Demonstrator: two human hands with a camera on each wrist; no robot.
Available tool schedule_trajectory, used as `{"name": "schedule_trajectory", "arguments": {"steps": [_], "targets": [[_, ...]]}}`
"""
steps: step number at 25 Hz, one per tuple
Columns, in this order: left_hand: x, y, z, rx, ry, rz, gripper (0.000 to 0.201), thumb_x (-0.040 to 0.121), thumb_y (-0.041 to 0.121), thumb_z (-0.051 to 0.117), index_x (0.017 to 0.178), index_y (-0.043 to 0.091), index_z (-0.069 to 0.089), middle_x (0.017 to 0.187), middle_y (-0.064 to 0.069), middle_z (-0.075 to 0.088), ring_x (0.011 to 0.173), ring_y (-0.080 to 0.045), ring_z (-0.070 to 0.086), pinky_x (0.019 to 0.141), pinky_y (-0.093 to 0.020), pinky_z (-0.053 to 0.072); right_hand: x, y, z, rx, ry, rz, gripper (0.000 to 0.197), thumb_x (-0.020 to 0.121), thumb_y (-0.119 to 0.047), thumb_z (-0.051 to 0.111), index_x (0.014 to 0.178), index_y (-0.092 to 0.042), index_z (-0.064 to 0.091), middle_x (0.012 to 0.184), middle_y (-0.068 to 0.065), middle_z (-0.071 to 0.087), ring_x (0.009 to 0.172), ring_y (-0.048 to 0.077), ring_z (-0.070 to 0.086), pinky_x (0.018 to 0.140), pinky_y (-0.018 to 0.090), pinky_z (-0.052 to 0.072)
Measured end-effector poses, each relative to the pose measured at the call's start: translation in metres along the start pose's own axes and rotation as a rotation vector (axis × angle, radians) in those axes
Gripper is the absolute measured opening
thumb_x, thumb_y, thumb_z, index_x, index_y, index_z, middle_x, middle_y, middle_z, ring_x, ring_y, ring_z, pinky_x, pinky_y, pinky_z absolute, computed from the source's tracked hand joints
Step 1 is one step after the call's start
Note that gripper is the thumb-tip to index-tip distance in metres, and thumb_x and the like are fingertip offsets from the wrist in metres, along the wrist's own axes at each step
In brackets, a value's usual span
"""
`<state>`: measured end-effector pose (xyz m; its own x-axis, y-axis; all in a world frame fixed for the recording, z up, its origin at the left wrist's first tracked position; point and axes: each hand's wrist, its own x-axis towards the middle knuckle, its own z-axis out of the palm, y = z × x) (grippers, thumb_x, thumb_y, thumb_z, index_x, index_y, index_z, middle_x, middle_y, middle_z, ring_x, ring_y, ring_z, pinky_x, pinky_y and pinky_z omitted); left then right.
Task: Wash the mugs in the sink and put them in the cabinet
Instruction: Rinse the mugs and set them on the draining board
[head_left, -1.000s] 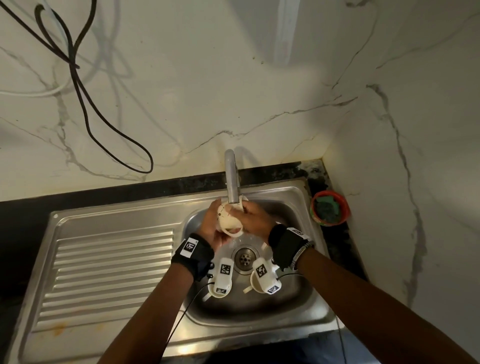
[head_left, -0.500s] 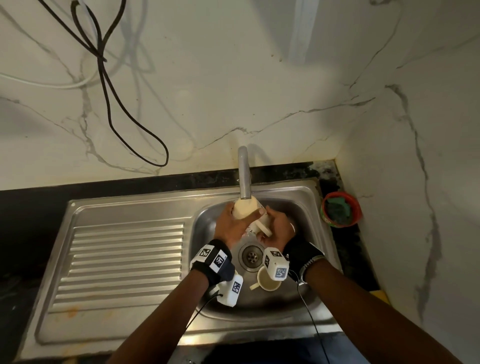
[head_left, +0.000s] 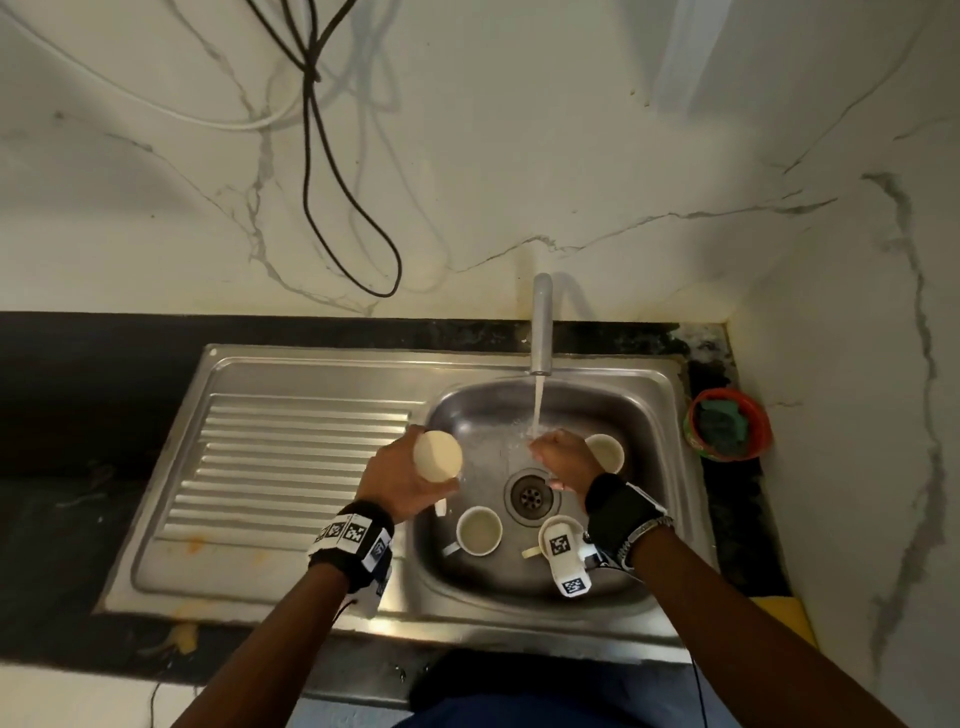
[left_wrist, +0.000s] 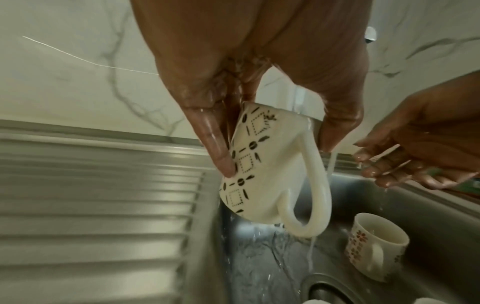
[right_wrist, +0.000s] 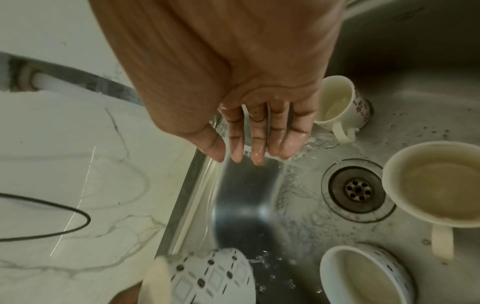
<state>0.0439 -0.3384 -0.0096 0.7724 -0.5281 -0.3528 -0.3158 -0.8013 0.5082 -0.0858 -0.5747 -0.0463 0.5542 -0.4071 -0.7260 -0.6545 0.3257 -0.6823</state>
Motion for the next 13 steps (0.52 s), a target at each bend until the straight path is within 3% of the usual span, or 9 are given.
{"name": "schedule_trajectory", "arguments": {"steps": [2,4,10,13], "targets": [[-0.013,-0.026,-0.014,-0.028,0.061,-0.096,0.084,0.059,0.057,0.091,0.127,0.027,0.052,0.106,0.003,0.070,0.094,-0.024,0.067,0.082,-0.037,0.057,-0.004,0.003,0.011,0.017,-0.032,-0.003,0.012,0.098,-0.024,0.069,0.094,-0.015,0.063,0.088,0.002,0.064,0.078,0.013,0.059,0.057,0.027,0.044],[-0.023,-0.055,-0.033,-0.054,0.101,-0.181,0.081,0.061,0.049,0.094,0.126,0.025,0.052,0.104,0.002,0.067,0.092,-0.023,0.064,0.080,-0.035,0.054,-0.008,0.005,0.021,0.013,-0.048,-0.003,0.012,0.099,-0.022,0.069,0.094,-0.014,0.062,0.083,0.001,0.064,0.072,0.009,0.058,0.055,0.026,0.042],[-0.040,-0.156,-0.100,0.028,-0.001,-0.252,0.078,0.062,0.032,0.097,0.124,0.029,0.050,0.111,-0.001,0.064,0.101,-0.027,0.063,0.079,-0.036,0.050,-0.008,0.016,0.036,-0.006,-0.022,0.066,0.011,0.097,-0.023,0.072,0.093,-0.015,0.065,0.093,0.007,0.068,0.082,0.018,0.062,0.069,0.030,0.047],[-0.043,-0.180,-0.113,0.063,-0.042,-0.260,0.078,0.062,0.026,0.096,0.124,0.025,0.050,0.112,-0.002,0.063,0.103,-0.028,0.062,0.078,-0.035,0.048,-0.010,0.020,0.040,0.005,-0.028,0.101,0.017,0.088,-0.025,0.077,0.091,-0.015,0.064,0.087,0.007,0.067,0.078,0.020,0.060,0.066,0.029,0.045]]}}
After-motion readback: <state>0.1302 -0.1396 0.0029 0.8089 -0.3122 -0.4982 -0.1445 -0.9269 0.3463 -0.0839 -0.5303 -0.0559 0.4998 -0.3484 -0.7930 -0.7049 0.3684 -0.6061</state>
